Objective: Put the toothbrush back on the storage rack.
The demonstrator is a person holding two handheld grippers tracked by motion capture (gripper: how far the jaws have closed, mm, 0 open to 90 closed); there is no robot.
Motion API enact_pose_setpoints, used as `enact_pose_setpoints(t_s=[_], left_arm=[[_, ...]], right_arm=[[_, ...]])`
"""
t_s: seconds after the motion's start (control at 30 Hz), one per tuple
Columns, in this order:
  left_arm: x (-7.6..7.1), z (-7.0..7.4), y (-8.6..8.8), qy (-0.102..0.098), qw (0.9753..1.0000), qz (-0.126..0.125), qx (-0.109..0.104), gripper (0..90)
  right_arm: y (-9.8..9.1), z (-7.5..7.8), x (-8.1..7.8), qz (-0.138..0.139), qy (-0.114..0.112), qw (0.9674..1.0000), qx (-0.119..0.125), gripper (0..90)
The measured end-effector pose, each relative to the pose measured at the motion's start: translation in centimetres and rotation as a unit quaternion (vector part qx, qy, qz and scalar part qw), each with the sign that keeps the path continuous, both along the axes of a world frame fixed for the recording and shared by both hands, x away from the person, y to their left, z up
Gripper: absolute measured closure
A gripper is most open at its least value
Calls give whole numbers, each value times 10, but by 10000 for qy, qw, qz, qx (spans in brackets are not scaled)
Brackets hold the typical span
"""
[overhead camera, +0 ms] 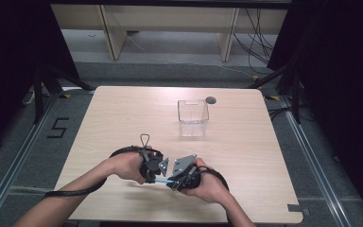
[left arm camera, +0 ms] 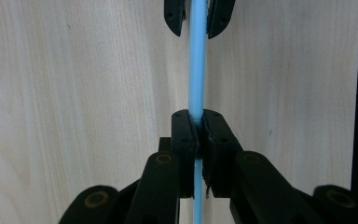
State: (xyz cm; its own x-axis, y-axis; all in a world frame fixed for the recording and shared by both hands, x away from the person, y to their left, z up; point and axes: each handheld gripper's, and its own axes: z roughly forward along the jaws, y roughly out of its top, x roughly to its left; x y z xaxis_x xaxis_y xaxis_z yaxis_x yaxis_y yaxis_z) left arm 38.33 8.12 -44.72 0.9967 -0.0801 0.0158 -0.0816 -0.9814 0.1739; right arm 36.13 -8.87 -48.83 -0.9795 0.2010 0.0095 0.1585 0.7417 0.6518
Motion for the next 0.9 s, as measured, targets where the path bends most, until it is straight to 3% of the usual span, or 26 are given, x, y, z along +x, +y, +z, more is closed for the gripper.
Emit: enact_pose_setpoints(t_s=[0.2, 0.33, 0.37, 0.4, 0.43, 0.47, 0.53, 0.57, 0.6, 0.63, 0.67, 0.7, 0.77, 0.8, 0.83, 0.87, 0.9], left_arm=[[0, 1, 0, -4, 10000, -22, 25, 833], [2, 1, 2, 5, 10000, 12, -48, 817], [3, 1, 3, -17, 9999, 34, -167, 800], [3, 1, 3, -17, 9999, 34, -167, 775], [3, 3, 5, -76, 9990, 138, -413, 742], [3, 3, 5, -76, 9990, 138, -413, 704], [3, 10, 11, -296, 9966, 250, -731, 649], [4, 12, 14, -417, 9951, 270, -857, 627], [4, 12, 14, -417, 9951, 270, -857, 603], [2, 17, 22, -531, 9905, 450, -1185, 582], [2, 17, 22, -531, 9905, 450, -1185, 573], [-1, 20, 31, -582, 9844, 659, -1526, 562], [-3, 22, 40, -570, 9781, 798, -1835, 508], [-5, 23, 45, -555, 9758, 812, -1952, 486], [-7, 22, 49, -492, 9700, 952, -2181, 477], [-7, 22, 49, -492, 9700, 952, -2181, 475], [-9, 23, 58, -573, 9651, 1034, -2338, 472]], right_arm=[[-1, -1, -1, -48, 32, 10000, 44, 821], [-1, -2, 0, 88, -29, 9999, 123, 836], [-2, -1, -2, 49, 129, 9999, 68, 837], [-2, -1, 0, 98, -32, 9999, 127, 837], [-3, -1, 0, 84, -37, 9999, 104, 837], [-3, -1, 0, 84, -37, 9999, 104, 837], [-9, 0, 2, 22, -240, 9995, 183, 837], [-12, -1, 0, -134, -108, 9997, 199, 838], [-15, -1, 0, -206, -143, 9994, 238, 837], [-18, 0, 1, -260, -225, 9991, 250, 838], [-18, 0, 1, -260, -225, 9991, 250, 838], [-25, -1, 1, -461, -199, 9980, 372, 837], [-33, 0, 3, -613, -365, 9962, 505, 837], [-37, 0, 2, -724, -327, 9952, 567, 838], [-40, 0, 2, -835, -389, 9937, 644, 837], [-40, 0, 2, -835, -389, 9937, 644, 837], [-45, 0, 3, -944, -500, 9914, 757, 837]])
